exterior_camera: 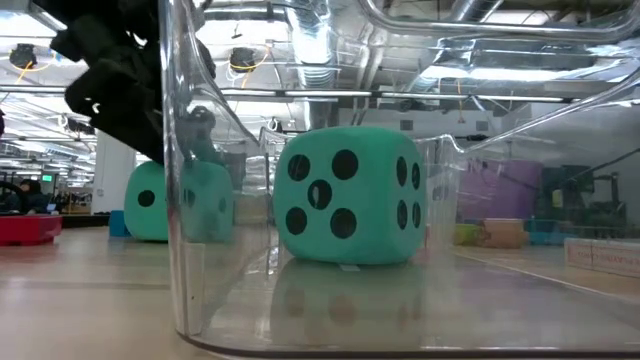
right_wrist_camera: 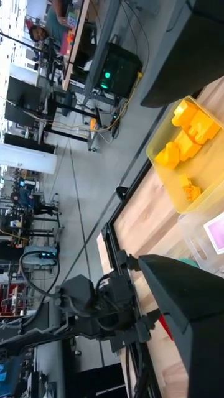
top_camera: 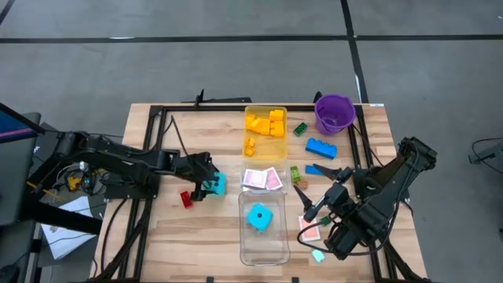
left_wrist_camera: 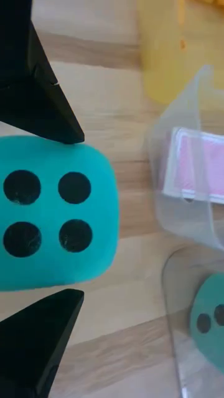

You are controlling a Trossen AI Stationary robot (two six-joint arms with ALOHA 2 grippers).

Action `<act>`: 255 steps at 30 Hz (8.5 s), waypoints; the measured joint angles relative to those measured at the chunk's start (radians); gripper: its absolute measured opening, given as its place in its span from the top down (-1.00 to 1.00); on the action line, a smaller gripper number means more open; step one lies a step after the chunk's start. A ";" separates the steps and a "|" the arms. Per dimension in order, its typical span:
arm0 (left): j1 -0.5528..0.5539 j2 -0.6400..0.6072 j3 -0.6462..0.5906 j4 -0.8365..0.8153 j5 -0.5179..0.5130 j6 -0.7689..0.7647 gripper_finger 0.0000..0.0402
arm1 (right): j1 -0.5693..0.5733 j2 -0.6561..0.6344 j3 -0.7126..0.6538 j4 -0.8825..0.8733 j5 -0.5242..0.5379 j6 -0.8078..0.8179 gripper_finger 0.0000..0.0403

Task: Pick & Place Toys
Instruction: Put the blue dice into the bottom transparent bin

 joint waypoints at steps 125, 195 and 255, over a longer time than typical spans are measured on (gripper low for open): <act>-0.274 -0.042 -0.001 -0.071 -0.365 -0.485 -0.99 | 0.000 0.001 0.000 0.005 -0.067 0.000 -0.97; -0.181 -0.135 -0.149 0.204 -0.006 -0.369 -0.82 | 0.000 0.001 0.000 0.003 -0.071 -0.001 -0.97; -0.437 0.626 0.445 0.644 -0.024 -0.169 -0.81 | -0.002 0.001 0.000 -0.004 -0.095 -0.002 -0.97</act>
